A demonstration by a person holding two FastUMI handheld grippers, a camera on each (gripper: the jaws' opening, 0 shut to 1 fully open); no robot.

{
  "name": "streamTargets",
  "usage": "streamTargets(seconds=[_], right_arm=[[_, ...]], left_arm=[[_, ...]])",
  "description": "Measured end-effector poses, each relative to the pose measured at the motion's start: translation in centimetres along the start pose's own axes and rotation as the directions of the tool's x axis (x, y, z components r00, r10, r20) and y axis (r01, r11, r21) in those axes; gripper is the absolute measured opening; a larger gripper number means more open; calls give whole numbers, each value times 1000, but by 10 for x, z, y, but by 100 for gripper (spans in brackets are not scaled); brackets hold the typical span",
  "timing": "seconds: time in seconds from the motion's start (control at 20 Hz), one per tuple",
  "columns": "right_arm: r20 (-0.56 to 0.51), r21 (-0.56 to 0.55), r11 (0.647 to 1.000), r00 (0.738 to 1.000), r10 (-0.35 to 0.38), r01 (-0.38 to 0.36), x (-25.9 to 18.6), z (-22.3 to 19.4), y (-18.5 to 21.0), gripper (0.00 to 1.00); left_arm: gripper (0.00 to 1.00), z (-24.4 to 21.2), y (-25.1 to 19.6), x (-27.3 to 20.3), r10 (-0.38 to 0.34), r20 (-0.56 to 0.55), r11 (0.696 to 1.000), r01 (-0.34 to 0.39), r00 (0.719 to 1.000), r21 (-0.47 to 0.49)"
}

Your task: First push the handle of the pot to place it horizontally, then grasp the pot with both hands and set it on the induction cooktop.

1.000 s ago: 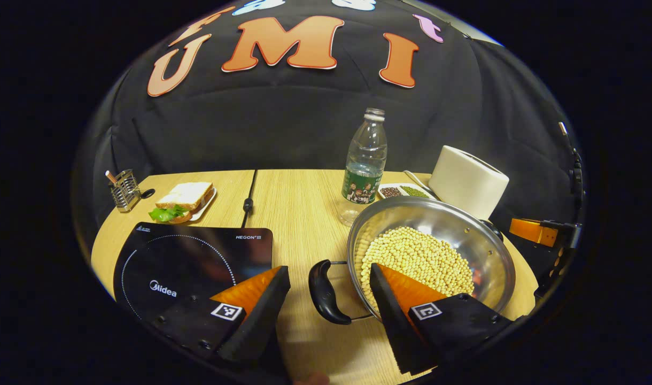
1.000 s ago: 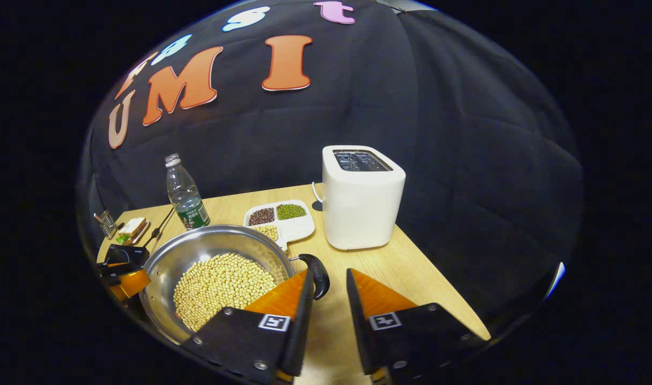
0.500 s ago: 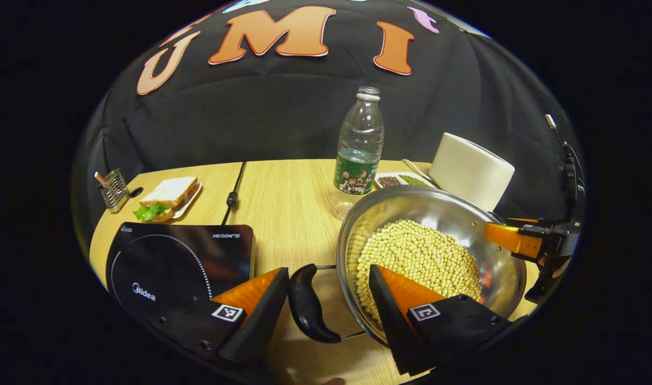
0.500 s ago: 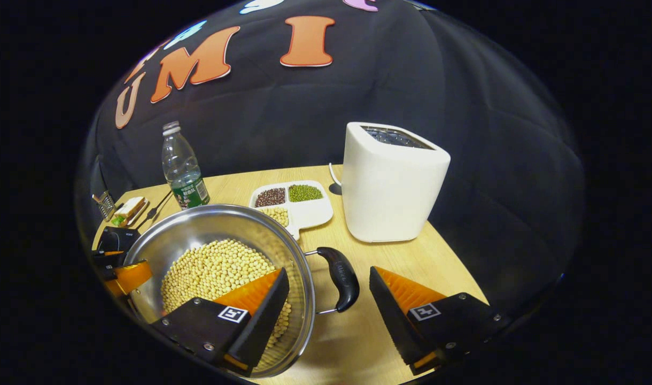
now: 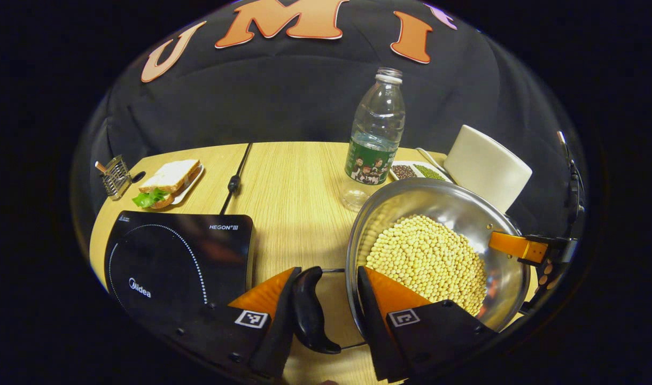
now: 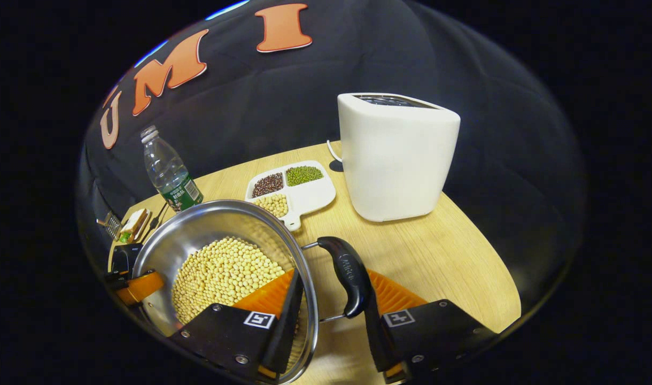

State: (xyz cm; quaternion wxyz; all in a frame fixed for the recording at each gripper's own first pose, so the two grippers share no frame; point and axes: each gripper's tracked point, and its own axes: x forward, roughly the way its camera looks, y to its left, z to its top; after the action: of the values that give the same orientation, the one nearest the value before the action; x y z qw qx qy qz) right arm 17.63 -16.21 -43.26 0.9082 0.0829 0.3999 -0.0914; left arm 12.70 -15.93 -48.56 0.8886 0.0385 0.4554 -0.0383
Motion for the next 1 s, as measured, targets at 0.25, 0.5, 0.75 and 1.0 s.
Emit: streamTargets(seconds=[0.25, 0.5, 0.75, 1.0], right_arm=[[44, 39, 999, 999, 12, -14, -32, 4, 7, 51], [104, 59, 997, 994, 37, -43, -82, 21, 33, 51], [145, 9, 998, 987, 66, -68, -125, 31, 75, 50], [158, -29, 994, 981, 113, -110, -146, 31, 127, 50]], left_arm=[[65, 7, 4, -31, 5, 22, 1000, -6, 1000, 14], [67, 32, 25, -78, 0, 89, 1000, 0, 996, 3], [64, 40, 63, -121, 9, 127, 999, -4, 992, -39], [64, 42, 112, -152, 38, 150, 997, -27, 988, -76]])
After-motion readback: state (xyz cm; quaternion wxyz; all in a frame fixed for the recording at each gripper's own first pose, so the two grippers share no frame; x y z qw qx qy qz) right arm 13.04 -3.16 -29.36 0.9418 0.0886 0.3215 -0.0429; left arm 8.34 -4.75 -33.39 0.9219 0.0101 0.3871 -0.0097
